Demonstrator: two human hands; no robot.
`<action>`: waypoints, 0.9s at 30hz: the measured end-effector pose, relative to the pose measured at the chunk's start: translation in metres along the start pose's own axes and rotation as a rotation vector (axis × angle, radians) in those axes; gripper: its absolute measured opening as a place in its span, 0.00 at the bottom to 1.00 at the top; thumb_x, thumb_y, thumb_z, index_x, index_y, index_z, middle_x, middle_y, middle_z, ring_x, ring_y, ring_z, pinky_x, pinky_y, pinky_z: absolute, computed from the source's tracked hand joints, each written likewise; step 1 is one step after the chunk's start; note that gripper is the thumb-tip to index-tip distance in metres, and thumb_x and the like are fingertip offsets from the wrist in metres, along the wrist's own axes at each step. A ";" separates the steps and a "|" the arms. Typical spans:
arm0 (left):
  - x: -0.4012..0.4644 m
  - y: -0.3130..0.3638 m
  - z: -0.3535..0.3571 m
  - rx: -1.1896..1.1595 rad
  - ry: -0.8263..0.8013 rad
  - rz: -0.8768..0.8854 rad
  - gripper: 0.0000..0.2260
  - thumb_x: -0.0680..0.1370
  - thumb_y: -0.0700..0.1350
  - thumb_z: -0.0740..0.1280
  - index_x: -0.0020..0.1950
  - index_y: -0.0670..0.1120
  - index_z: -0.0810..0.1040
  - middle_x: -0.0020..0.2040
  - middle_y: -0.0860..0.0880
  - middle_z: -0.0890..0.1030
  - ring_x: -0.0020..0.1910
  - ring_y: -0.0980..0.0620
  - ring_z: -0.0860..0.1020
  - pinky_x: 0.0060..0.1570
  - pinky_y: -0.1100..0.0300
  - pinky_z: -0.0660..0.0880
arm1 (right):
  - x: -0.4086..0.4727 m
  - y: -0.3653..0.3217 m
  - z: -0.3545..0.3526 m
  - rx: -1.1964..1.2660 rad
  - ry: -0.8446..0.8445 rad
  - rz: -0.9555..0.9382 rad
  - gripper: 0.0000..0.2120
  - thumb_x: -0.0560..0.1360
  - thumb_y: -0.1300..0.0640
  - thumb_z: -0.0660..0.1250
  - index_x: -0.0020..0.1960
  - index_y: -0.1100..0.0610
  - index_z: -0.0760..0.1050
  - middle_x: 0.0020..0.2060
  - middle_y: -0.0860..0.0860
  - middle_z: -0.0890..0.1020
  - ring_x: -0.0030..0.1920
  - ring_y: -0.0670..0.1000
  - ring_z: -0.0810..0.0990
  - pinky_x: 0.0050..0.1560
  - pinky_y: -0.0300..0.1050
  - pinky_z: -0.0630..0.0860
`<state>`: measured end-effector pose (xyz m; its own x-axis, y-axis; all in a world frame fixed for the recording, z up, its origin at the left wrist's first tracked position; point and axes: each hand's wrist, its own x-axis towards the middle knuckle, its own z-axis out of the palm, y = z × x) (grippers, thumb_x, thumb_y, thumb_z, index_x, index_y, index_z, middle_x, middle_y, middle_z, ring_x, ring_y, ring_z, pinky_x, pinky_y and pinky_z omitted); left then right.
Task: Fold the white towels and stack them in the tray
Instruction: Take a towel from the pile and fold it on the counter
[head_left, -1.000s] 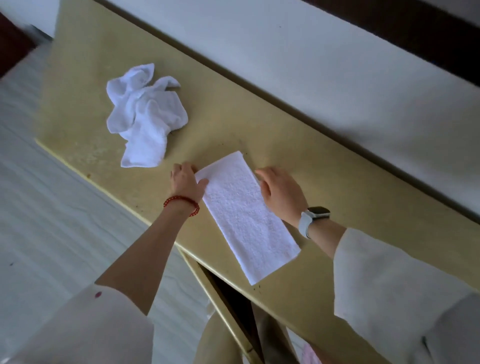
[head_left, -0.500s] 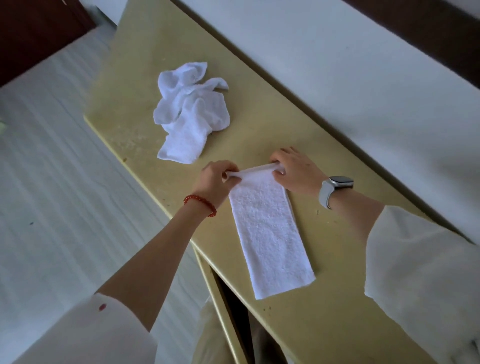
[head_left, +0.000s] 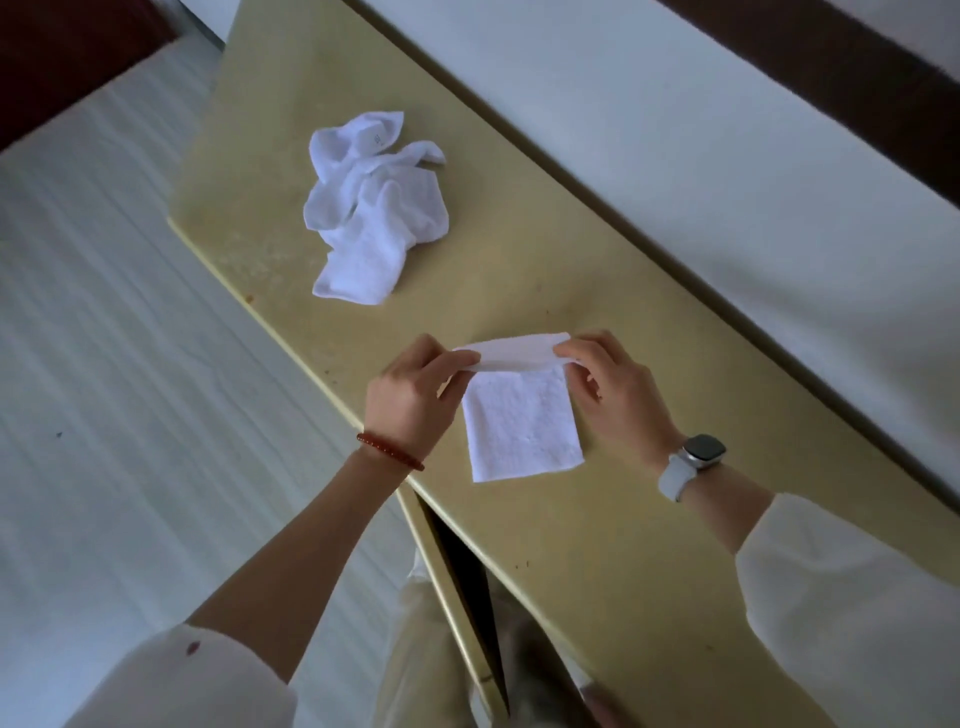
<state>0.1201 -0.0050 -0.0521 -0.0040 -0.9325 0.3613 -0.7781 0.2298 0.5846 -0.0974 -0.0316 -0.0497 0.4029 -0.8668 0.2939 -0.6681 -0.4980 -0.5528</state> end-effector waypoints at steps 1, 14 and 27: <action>-0.012 0.000 -0.001 0.015 -0.021 0.039 0.05 0.72 0.44 0.66 0.45 0.54 0.77 0.34 0.53 0.73 0.28 0.55 0.70 0.23 0.65 0.68 | -0.013 -0.002 0.003 0.025 -0.012 0.023 0.08 0.75 0.59 0.57 0.51 0.55 0.72 0.47 0.52 0.78 0.31 0.54 0.77 0.27 0.47 0.75; -0.094 0.004 0.023 0.056 -0.181 0.036 0.08 0.72 0.44 0.64 0.41 0.46 0.83 0.34 0.50 0.78 0.30 0.54 0.76 0.19 0.65 0.68 | -0.087 0.007 0.019 -0.117 -0.152 0.003 0.07 0.71 0.64 0.60 0.46 0.55 0.73 0.44 0.52 0.79 0.37 0.54 0.78 0.31 0.44 0.74; -0.105 -0.004 0.031 0.091 -0.189 0.089 0.08 0.72 0.45 0.64 0.39 0.45 0.82 0.36 0.51 0.80 0.41 0.57 0.72 0.24 0.66 0.71 | -0.093 0.011 0.025 -0.136 -0.188 0.045 0.09 0.72 0.62 0.56 0.44 0.57 0.75 0.44 0.52 0.78 0.40 0.52 0.76 0.28 0.43 0.71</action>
<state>0.1040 0.0833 -0.1149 -0.1861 -0.9472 0.2611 -0.8227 0.2955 0.4857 -0.1263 0.0447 -0.1027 0.4714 -0.8745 0.1138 -0.7613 -0.4687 -0.4482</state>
